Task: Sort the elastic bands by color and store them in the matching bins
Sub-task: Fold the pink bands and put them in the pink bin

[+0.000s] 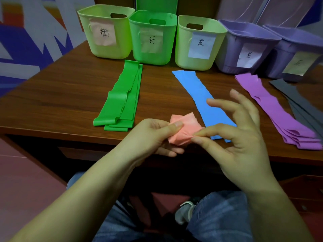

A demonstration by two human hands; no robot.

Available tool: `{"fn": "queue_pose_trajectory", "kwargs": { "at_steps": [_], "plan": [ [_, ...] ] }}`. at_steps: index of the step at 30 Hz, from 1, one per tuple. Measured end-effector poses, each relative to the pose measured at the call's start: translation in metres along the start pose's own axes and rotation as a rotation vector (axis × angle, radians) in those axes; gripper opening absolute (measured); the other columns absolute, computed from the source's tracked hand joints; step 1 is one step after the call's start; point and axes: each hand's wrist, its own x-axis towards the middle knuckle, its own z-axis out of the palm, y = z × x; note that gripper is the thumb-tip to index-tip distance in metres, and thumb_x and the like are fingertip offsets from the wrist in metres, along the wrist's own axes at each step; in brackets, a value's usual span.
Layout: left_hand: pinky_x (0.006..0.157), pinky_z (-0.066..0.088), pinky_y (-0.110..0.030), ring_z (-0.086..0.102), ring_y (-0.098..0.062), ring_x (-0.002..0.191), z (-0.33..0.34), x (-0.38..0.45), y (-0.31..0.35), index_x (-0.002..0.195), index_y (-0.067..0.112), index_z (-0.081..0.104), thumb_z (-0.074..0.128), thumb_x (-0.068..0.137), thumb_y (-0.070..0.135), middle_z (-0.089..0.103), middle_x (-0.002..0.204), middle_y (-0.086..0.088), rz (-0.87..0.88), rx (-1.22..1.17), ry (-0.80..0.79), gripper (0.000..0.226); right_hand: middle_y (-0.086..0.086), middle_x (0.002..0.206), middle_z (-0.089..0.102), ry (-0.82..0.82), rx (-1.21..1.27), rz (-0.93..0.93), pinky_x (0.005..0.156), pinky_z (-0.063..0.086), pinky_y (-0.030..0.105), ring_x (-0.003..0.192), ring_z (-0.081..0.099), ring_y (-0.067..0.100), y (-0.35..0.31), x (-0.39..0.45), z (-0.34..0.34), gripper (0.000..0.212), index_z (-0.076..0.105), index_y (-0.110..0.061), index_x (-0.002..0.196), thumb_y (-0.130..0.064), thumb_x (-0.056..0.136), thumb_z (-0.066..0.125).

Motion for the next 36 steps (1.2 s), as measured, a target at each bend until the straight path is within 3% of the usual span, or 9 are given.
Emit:
{"fn": "queue_pose_trajectory", "kwargs": {
  "at_steps": [8, 12, 15, 17, 23, 27, 32, 34, 36],
  "plan": [
    [0.054, 0.055, -0.021, 0.067, -0.014, 0.054, -0.004, -0.008, 0.006, 0.088, 0.002, 0.068, 0.06, 0.08, 0.024, 0.068, 0.076, -0.015, 0.117, 0.109, -0.036, 0.024, -0.017, 0.124, 0.054, 0.04, 0.266, 0.191, 0.103, 0.028, 0.012, 0.133, 0.038, 0.008, 0.002, -0.002, 0.015, 0.004, 0.067, -0.041, 0.077, -0.039, 0.074, 0.069],
    [0.059, 0.055, -0.022, 0.065, -0.015, 0.061, -0.008, -0.009, 0.005, 0.082, 0.007, 0.071, 0.067, 0.073, 0.026, 0.07, 0.074, -0.014, 0.199, 0.138, -0.012, 0.022, -0.011, 0.117, 0.064, -0.044, 0.581, 0.442, 0.093, 0.046, 0.024, 0.116, 0.057, 0.005, 0.004, -0.005, 0.02, 0.048, 0.06, -0.034, 0.106, -0.034, 0.065, 0.084],
    [0.066, 0.055, -0.027, 0.062, -0.019, 0.07, -0.011, -0.01, 0.003, 0.085, 0.008, 0.073, 0.073, 0.075, 0.024, 0.068, 0.083, -0.023, 0.234, 0.161, -0.014, 0.019, -0.003, 0.095, 0.074, -0.107, 0.731, 0.548, 0.083, 0.051, 0.028, 0.091, 0.068, 0.011, 0.005, -0.007, 0.024, 0.034, 0.07, -0.024, 0.091, -0.036, 0.061, 0.081],
    [0.06, 0.056, -0.023, 0.064, -0.017, 0.065, -0.008, -0.01, 0.003, 0.085, 0.01, 0.071, 0.068, 0.072, 0.028, 0.069, 0.077, -0.015, 0.2, 0.129, -0.015, 0.023, -0.002, 0.086, 0.074, -0.075, 0.729, 0.534, 0.078, 0.053, 0.027, 0.083, 0.069, 0.013, 0.004, -0.008, 0.024, 0.026, 0.072, -0.026, 0.084, -0.038, 0.061, 0.079],
    [0.055, 0.057, -0.024, 0.065, -0.017, 0.061, 0.0, -0.011, 0.003, 0.099, 0.011, 0.066, 0.063, 0.071, 0.051, 0.068, 0.076, -0.012, 0.042, -0.128, -0.04, 0.049, -0.002, 0.092, 0.071, -0.058, 0.623, 0.464, 0.083, 0.053, 0.029, 0.091, 0.068, 0.016, 0.006, -0.01, 0.028, 0.028, 0.069, -0.032, 0.09, -0.021, 0.066, 0.078],
    [0.051, 0.055, -0.021, 0.065, -0.012, 0.059, 0.0, -0.01, 0.001, 0.087, 0.011, 0.07, 0.062, 0.068, 0.028, 0.068, 0.073, -0.006, 0.086, -0.184, 0.045, 0.027, -0.005, 0.106, 0.07, -0.115, 0.686, 0.455, 0.088, 0.051, 0.029, 0.102, 0.066, 0.014, 0.006, -0.01, 0.028, 0.036, 0.067, -0.039, 0.096, -0.028, 0.064, 0.081],
    [0.056, 0.051, -0.015, 0.062, -0.004, 0.059, -0.004, -0.01, -0.005, 0.082, 0.016, 0.073, 0.073, 0.071, 0.012, 0.07, 0.072, 0.002, 0.238, -0.107, 0.049, 0.012, 0.001, 0.11, 0.068, -0.198, 0.879, 0.639, 0.076, 0.054, 0.026, 0.099, 0.068, 0.017, 0.003, -0.009, 0.026, 0.08, 0.06, -0.028, 0.114, -0.074, 0.05, 0.073],
    [0.066, 0.052, -0.016, 0.066, -0.006, 0.075, -0.006, -0.011, -0.007, 0.082, 0.016, 0.072, 0.073, 0.071, 0.006, 0.073, 0.088, 0.001, 0.334, -0.018, 0.022, 0.015, 0.004, 0.097, 0.072, -0.165, 0.911, 0.707, 0.07, 0.056, 0.029, 0.088, 0.07, 0.018, 0.0, -0.007, 0.026, 0.069, 0.07, -0.024, 0.099, -0.074, 0.052, 0.072],
    [0.075, 0.051, -0.017, 0.067, -0.009, 0.089, -0.006, -0.012, -0.008, 0.083, 0.016, 0.071, 0.069, 0.071, 0.004, 0.072, 0.098, 0.001, 0.402, 0.033, -0.016, 0.016, 0.003, 0.083, 0.073, -0.101, 0.879, 0.727, 0.067, 0.055, 0.024, 0.077, 0.069, 0.013, -0.001, -0.004, 0.026, 0.045, 0.073, -0.019, 0.085, -0.056, 0.059, 0.077]
  ]
}}
